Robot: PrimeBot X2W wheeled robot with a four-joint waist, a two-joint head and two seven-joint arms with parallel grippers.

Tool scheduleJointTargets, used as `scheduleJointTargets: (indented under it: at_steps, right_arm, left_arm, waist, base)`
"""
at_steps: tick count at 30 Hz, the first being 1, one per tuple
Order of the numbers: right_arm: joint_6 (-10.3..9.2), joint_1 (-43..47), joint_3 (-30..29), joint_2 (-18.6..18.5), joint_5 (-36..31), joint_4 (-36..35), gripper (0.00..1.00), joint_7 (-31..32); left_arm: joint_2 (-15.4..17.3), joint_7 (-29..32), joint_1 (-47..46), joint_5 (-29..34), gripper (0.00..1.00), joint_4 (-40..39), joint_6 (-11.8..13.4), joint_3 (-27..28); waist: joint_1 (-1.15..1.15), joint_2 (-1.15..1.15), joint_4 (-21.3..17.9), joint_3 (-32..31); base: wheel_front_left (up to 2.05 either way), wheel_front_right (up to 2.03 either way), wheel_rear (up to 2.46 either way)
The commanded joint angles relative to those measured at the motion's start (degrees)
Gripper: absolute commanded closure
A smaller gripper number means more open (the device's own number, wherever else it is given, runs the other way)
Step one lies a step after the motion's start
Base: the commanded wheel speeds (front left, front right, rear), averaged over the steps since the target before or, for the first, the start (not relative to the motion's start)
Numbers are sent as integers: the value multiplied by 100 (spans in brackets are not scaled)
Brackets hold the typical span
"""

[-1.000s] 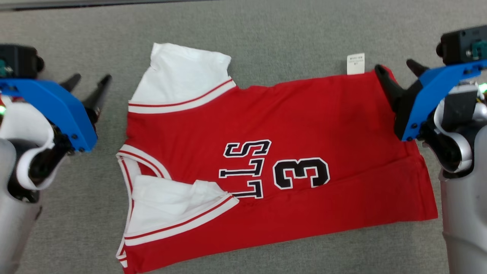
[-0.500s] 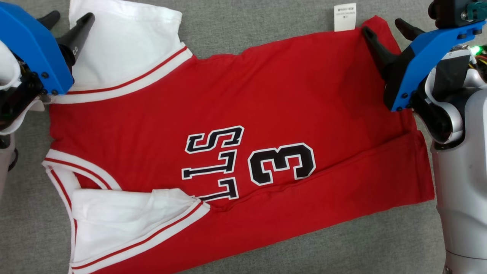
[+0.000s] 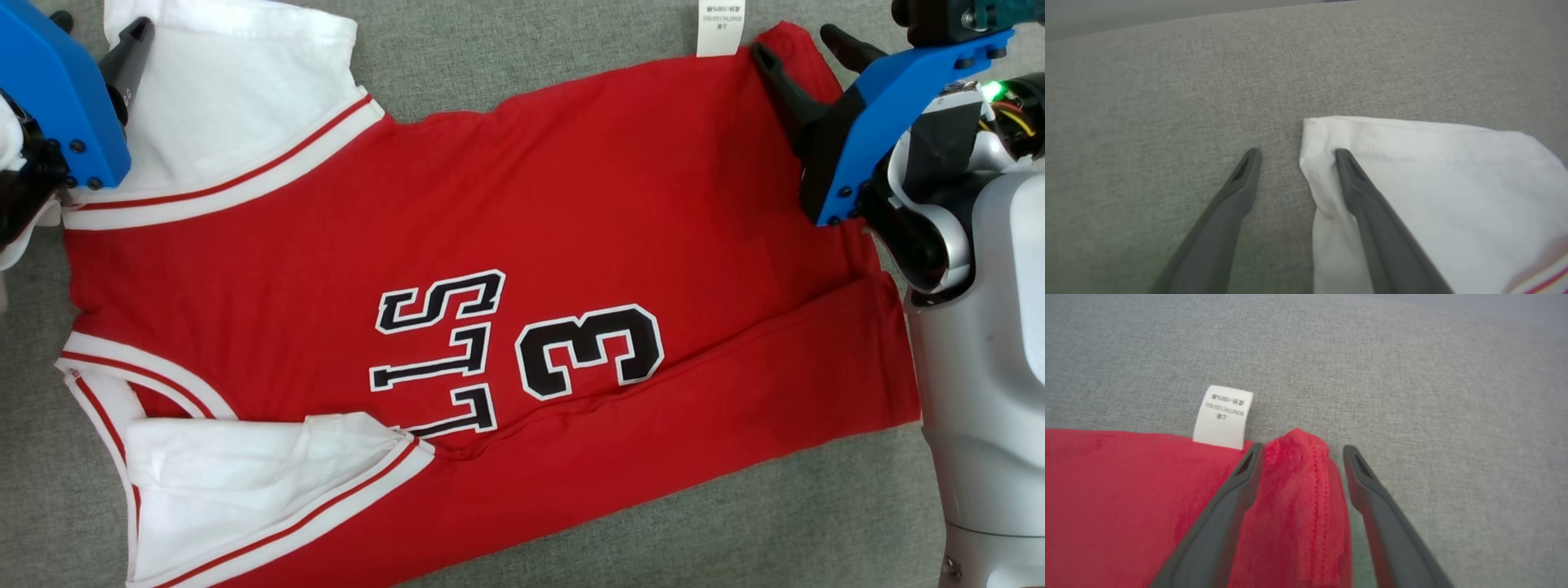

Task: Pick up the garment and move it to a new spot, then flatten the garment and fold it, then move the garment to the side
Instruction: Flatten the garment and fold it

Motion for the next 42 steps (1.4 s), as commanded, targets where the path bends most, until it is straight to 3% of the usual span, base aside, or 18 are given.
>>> scheduleJointTargets:
  at_steps: [1,5,6,7,8,13,24,30,31,32,33,36,42]
  right_arm:
    - [1,-118,9,-31,12,12,0,-33]
    - [1,-218,48,-54,29,60,0,-4]
    - [1,-257,56,-65,37,87,0,15]
    - [1,-306,55,-94,18,122,0,42]
    - [1,-348,50,-123,-36,164,0,63]
    - [1,-552,94,-235,-74,418,0,345]
    - [1,-371,91,-546,98,-70,0,1157]
    - [2,-357,282,-673,200,85,0,1555]
    - [2,-384,326,-678,224,145,12,1570]
    - [2,-403,371,-689,246,219,46,1588]
    - [2,-417,399,-693,271,292,53,1598]
    - [1,-416,437,-709,363,517,100,1614]
    - [-1,-404,351,-839,419,640,100,1118]
  left_arm:
    - [-63,52,73,-5,0,118,4,-101]
    - [-140,148,93,-57,0,263,-54,-201]
    - [-176,209,118,-95,31,293,-86,-237]
    - [-188,235,138,-93,70,305,-128,-283]
    - [-182,258,152,-74,100,321,-143,-320]
    - [-227,174,150,-82,100,351,-222,-377]
    - [-322,-69,186,-129,100,472,-366,-411]
    - [-406,-117,109,-127,100,543,-396,-459]
    - [-415,-134,88,-118,100,554,-394,-470]
    - [-428,-169,70,-111,100,561,-401,-469]
    - [-445,-223,47,-101,100,559,-407,-458]
    - [-536,-457,17,-131,100,565,-456,-399]
    - [-712,-1519,37,24,100,509,-622,-239]
  waist:
    - [0,0,-4,26]
    - [0,0,4,83]
    - [0,0,8,93]
    - [0,0,14,103]
    - [0,0,23,113]
    - [0,0,107,115]
    - [0,0,163,1]
    - [0,0,243,36]
    - [0,0,257,42]
    - [0,0,271,46]
    - [0,0,286,49]
    - [0,0,347,33]
    - [0,0,514,-90]
  base:
    - [0,0,0]
    - [0,0,0]
    - [0,0,0]
    - [0,0,0]
    - [0,0,0]
    - [0,0,0]
    - [0,0,0]
    - [0,0,0]
    - [0,0,0]
    - [0,0,0]
    - [0,0,0]
    - [0,0,0]
    - [0,0,0]
